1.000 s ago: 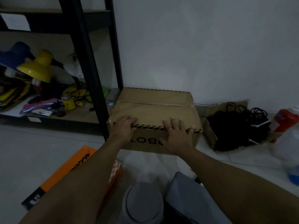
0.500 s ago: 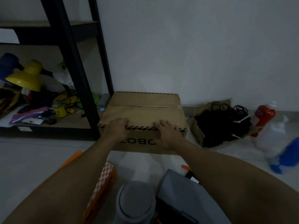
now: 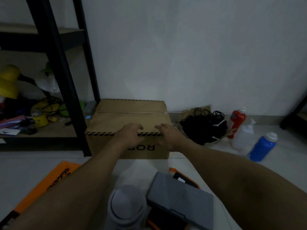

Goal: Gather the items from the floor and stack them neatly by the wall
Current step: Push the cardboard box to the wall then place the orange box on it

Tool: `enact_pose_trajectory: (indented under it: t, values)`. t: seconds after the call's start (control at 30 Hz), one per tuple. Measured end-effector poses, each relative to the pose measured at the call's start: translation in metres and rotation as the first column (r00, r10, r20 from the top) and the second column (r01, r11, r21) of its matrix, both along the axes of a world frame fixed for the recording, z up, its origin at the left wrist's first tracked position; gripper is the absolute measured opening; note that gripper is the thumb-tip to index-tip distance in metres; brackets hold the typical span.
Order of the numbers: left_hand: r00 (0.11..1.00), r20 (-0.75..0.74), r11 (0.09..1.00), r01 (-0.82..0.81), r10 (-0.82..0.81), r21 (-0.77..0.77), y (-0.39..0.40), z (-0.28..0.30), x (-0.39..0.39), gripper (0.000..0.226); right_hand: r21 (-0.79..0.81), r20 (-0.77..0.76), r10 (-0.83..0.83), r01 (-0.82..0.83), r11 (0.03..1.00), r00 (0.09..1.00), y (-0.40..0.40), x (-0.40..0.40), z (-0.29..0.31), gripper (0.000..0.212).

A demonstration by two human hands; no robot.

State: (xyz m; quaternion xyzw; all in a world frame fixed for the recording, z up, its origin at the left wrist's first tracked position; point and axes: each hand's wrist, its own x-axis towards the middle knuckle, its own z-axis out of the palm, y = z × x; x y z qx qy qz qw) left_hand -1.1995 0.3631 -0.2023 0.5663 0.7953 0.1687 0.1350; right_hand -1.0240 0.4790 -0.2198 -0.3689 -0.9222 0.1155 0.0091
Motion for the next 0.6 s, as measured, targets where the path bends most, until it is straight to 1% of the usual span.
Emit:
enact_pose_trajectory:
  t: [0.13,0.17,0.27,0.37,0.43,0.5,0.6]
  values:
    - [0.997,-0.006,0.995,0.080,-0.080,0.055,0.018,0.013,0.033,0.051,0.002,-0.091,-0.118,0.118,0.993,0.989,0.008,0.030,0.008,0.071]
    - [0.996,-0.011,0.994,0.093,-0.093,0.058,0.022,0.016,0.039,0.051,-0.002,-0.096,-0.124,0.124,0.992,0.988,0.011,0.039,0.008,0.072]
    - [0.985,-0.075,0.986,0.158,-0.153,0.059,0.031,0.025,0.058,0.050,0.029,-0.033,-0.122,0.123,0.992,0.992,0.024,0.070,0.010,0.073]
    - [0.967,-0.136,0.971,0.228,-0.217,0.071,0.038,0.031,0.080,0.048,0.035,-0.106,-0.200,0.205,0.978,0.974,0.049,0.105,0.016,0.068]
    - [0.955,-0.157,0.961,0.265,-0.252,0.072,0.046,0.033,0.096,0.047,0.037,-0.125,-0.226,0.232,0.972,0.966,0.071,0.128,0.019,0.069]
    - [0.951,-0.147,0.955,0.286,-0.272,0.083,0.058,0.032,0.113,0.047,0.015,-0.168,-0.272,0.278,0.960,0.948,0.094,0.150,0.020,0.070]
    - [0.954,-0.081,0.950,0.296,-0.289,0.098,0.085,0.022,0.146,0.047,-0.035,-0.264,-0.364,0.369,0.929,0.893,0.126,0.176,0.013,0.068]
